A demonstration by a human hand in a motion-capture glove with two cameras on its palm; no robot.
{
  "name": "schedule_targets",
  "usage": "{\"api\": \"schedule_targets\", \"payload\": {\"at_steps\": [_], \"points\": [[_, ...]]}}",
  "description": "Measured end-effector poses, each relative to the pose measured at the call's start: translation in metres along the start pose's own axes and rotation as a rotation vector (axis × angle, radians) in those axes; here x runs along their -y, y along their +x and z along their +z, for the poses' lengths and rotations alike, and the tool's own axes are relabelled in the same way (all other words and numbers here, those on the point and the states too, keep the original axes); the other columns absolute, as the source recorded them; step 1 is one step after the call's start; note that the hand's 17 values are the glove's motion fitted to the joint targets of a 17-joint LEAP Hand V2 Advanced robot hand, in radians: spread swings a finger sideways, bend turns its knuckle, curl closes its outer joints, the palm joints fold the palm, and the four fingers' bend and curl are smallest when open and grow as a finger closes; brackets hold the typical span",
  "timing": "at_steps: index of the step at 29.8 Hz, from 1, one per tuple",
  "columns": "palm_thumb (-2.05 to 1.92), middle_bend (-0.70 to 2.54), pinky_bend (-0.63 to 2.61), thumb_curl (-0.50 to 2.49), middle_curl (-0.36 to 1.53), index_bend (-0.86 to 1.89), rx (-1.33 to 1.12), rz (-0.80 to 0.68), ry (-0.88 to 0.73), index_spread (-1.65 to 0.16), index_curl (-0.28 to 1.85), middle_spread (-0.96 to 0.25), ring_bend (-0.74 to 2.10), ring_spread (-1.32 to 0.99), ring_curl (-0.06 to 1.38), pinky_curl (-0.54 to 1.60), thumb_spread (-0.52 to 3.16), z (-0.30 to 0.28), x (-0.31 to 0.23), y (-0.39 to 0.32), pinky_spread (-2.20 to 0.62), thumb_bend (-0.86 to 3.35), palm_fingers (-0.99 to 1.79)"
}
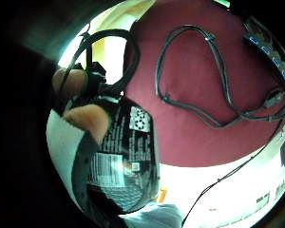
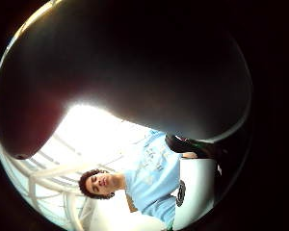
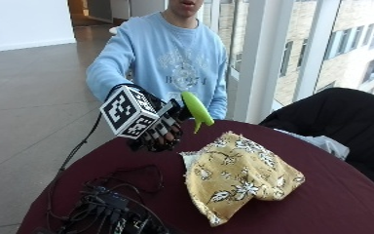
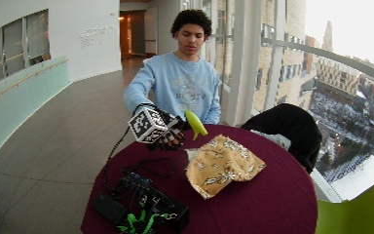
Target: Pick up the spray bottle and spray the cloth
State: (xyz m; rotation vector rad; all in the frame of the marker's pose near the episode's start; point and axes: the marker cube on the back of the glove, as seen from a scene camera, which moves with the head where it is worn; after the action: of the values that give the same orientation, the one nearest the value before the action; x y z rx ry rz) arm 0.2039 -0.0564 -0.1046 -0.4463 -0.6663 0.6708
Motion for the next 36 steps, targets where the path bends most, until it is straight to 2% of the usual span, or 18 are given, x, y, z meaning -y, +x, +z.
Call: {"api": "schedule_targets", "payload": {"at_steps": [13,20,29,36], "points": [[0.97,0.19,0.25,0.66,0.43,0.12,0.229,-0.331,0.026,-0.23,0.32,-0.07,0.35,0.01,0.37,0.37,0.81,0.049,-0.017,-0.061,0.19,-0.02,1.03],[0.97,0.19,0.25,0.66,0.43,0.12,0.281,-0.561,0.141,-0.24,0.32,-0.07,0.35,0.01,0.37,0.37,0.81,0.103,-0.013,-0.118,0.18,-0.02,1.03],[0.96,0.19,0.25,0.66,0.42,0.13,0.319,-0.767,0.158,-0.24,0.32,-0.07,0.35,0.0,0.37,0.37,0.81,0.191,0.024,-0.183,0.18,-0.03,1.03],[0.95,0.19,0.25,0.66,0.42,0.12,0.343,-0.819,0.176,-0.24,0.33,-0.07,0.35,0.0,0.37,0.37,0.82,0.248,0.066,-0.216,0.16,-0.02,1.04]]}}
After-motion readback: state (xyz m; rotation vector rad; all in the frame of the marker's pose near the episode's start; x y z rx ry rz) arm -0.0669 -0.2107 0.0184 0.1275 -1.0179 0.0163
